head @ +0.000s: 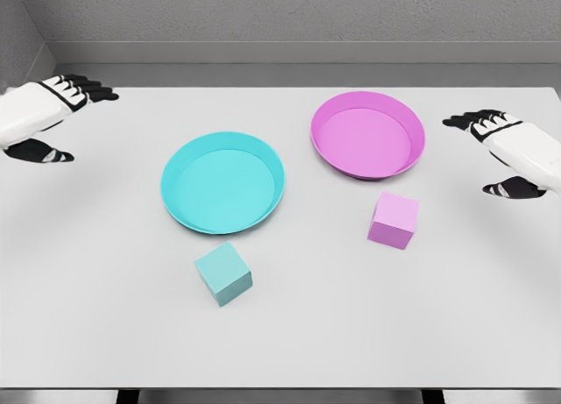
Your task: Place the blocks in the corresponding plates according to their colors
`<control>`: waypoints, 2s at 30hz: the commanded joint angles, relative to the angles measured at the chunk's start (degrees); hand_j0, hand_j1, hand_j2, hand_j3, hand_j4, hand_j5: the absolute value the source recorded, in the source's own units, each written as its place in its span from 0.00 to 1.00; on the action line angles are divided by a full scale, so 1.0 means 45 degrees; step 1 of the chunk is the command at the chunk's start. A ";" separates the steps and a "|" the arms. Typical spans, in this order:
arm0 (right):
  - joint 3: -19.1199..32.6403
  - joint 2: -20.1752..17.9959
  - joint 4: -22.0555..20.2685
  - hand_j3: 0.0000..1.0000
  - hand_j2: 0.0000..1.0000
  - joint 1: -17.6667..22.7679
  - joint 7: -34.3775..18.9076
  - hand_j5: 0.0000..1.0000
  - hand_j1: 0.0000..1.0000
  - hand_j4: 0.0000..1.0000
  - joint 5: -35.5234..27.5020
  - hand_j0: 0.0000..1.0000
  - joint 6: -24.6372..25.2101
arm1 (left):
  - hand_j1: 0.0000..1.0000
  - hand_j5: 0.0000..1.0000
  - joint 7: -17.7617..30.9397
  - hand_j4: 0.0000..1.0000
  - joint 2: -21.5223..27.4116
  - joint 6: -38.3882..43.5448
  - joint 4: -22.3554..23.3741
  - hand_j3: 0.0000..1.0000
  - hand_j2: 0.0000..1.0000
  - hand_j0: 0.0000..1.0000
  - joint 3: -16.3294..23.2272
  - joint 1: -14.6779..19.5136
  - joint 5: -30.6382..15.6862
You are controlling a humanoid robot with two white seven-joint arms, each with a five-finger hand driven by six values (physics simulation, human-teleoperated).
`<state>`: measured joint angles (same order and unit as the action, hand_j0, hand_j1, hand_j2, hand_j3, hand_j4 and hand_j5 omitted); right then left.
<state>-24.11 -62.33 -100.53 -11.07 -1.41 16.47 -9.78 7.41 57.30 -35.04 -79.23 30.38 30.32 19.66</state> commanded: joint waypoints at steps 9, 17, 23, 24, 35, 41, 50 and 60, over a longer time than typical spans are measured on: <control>-0.0130 -0.0173 0.0015 1.00 1.00 -0.0702 -0.0563 1.00 1.00 1.00 -0.0067 1.00 -0.2377 | 1.00 1.00 0.0091 1.00 0.0022 0.0009 -0.1592 1.00 1.00 1.00 0.0788 -0.0195 0.0357; -0.2276 0.0881 -0.0004 1.00 1.00 -0.4255 -0.7066 1.00 1.00 1.00 -0.0009 1.00 -0.2729 | 1.00 1.00 0.0071 1.00 0.0665 0.0009 -0.4581 1.00 1.00 1.00 0.0926 -0.1483 0.1334; -0.2747 0.1194 -0.0004 1.00 1.00 -0.5195 -0.7464 1.00 1.00 1.00 -0.0028 1.00 -0.3647 | 1.00 1.00 0.0052 1.00 0.0726 0.0009 -0.4972 1.00 1.00 1.00 0.0945 -0.2285 0.1256; -0.2884 0.1233 -0.0004 1.00 1.00 -0.5390 -0.7464 1.00 1.00 1.00 -0.0028 1.00 -0.3647 | 1.00 1.00 0.0052 1.00 0.0394 0.0009 -0.4972 1.00 1.00 1.00 0.0984 -0.2285 0.1237; -0.3939 0.1467 -0.0004 1.00 1.00 -0.6016 -0.7464 1.00 1.00 1.00 0.0050 1.00 -0.4252 | 1.00 1.00 0.1301 1.00 -0.0584 0.0009 -0.5031 1.00 1.00 1.00 0.1570 -0.2227 0.1314; -0.4446 0.1467 0.0015 1.00 1.00 -0.6016 -0.7464 1.00 1.00 1.00 0.0441 1.00 -0.4115 | 1.00 1.00 0.1634 1.00 -0.1092 0.0009 -0.5011 1.00 1.00 1.00 0.2390 -0.1582 0.1334; -0.4876 0.1819 0.0738 1.00 1.00 -0.6035 -0.7464 1.00 1.00 1.00 0.0441 1.00 -0.3862 | 1.00 1.00 0.2239 1.00 -0.1111 0.0009 -0.5031 1.00 1.00 1.00 0.3210 -0.0977 0.1822; -0.5169 0.1819 0.0758 1.00 1.00 -0.6035 -0.7464 1.00 1.00 1.00 0.0773 1.00 -0.3256 | 1.00 1.00 0.2239 1.00 -0.1580 0.0009 -0.4992 1.00 1.00 1.00 0.3855 -0.0508 0.1861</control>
<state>-47.15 -54.05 -97.14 -38.23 -35.02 19.97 -24.79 17.50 50.51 -35.06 -101.77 46.91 28.91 28.34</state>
